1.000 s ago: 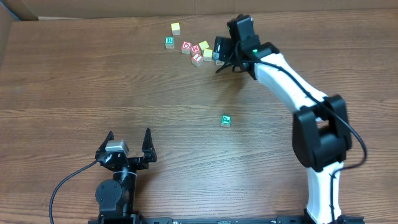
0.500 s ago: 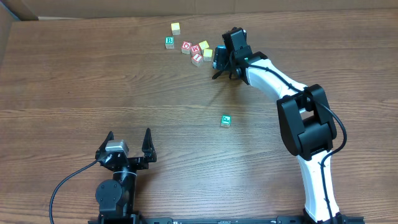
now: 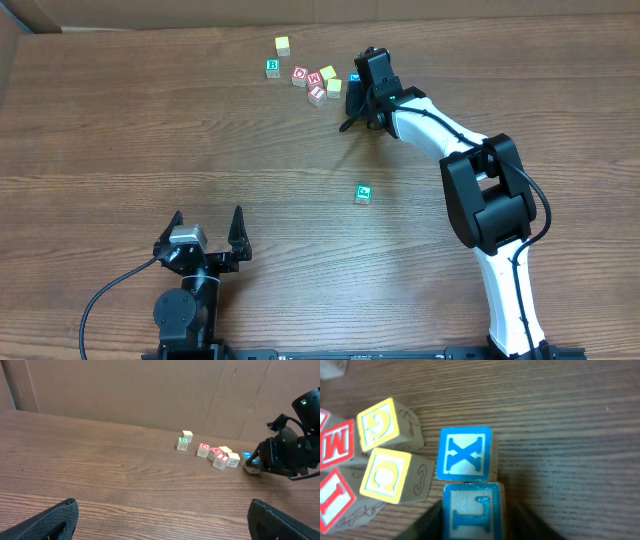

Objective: Flip 4 blocks

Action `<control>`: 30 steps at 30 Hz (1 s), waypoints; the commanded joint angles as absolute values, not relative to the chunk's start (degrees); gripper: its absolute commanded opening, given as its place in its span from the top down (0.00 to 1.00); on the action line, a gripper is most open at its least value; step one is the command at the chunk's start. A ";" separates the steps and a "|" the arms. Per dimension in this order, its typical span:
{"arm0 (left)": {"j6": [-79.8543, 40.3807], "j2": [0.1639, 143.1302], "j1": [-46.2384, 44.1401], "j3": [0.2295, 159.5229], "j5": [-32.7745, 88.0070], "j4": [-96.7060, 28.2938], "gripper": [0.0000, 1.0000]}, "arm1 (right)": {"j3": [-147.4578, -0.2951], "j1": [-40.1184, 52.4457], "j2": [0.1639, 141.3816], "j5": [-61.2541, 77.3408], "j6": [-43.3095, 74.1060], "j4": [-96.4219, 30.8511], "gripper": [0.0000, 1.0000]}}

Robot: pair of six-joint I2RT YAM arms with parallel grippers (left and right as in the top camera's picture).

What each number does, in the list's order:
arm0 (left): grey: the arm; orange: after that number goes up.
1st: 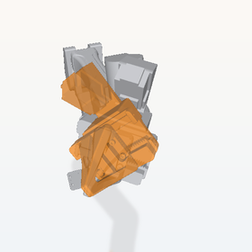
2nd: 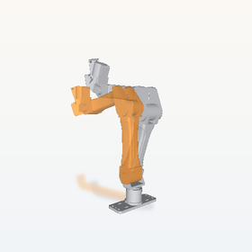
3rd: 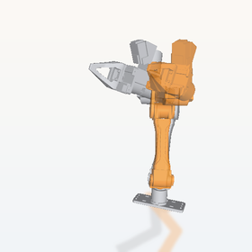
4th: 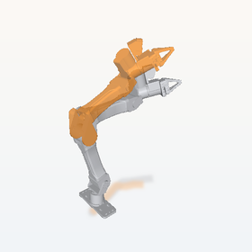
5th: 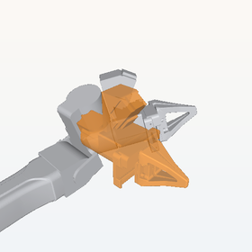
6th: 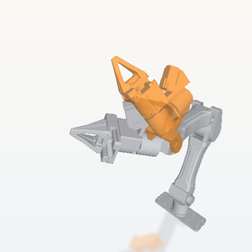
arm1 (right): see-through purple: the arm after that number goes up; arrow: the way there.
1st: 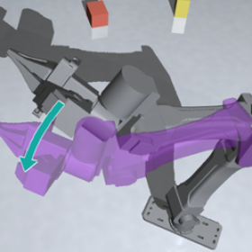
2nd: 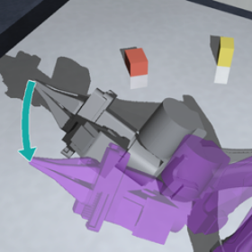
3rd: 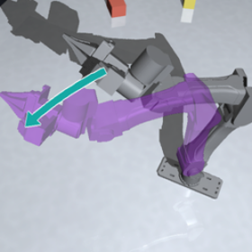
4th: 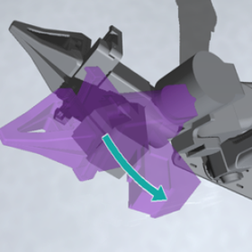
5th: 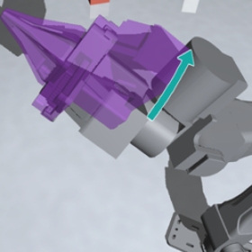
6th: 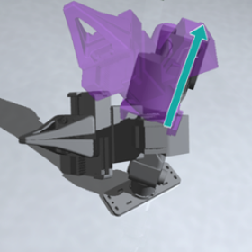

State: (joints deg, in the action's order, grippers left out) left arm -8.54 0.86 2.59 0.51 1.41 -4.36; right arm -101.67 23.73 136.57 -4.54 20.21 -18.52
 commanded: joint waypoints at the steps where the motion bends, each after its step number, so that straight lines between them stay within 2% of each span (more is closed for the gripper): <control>1: -7.27 0.30 2.31 0.27 1.06 -4.45 0.00 | -102.04 23.99 134.98 -5.02 19.88 -19.16 0.66; 8: -7.27 0.30 2.31 0.27 1.06 -4.45 0.00 | -102.08 24.21 124.73 -4.78 19.88 -25.89 0.73; 16: -7.27 0.30 2.31 0.27 1.06 -4.45 0.00 | -102.08 27.66 110.50 5.02 19.94 -44.05 0.72; 21: -7.27 0.30 2.31 0.27 1.06 -4.45 0.00 | -101.93 32.73 109.01 7.60 24.01 -57.43 0.72; 23: -7.27 0.30 2.31 0.27 1.06 -4.45 0.00 | -101.25 34.92 109.67 7.57 25.80 -61.25 0.69; 30: -7.27 0.30 2.31 0.27 1.06 -4.45 0.00 | -92.55 43.05 112.14 -0.95 33.82 -58.78 0.68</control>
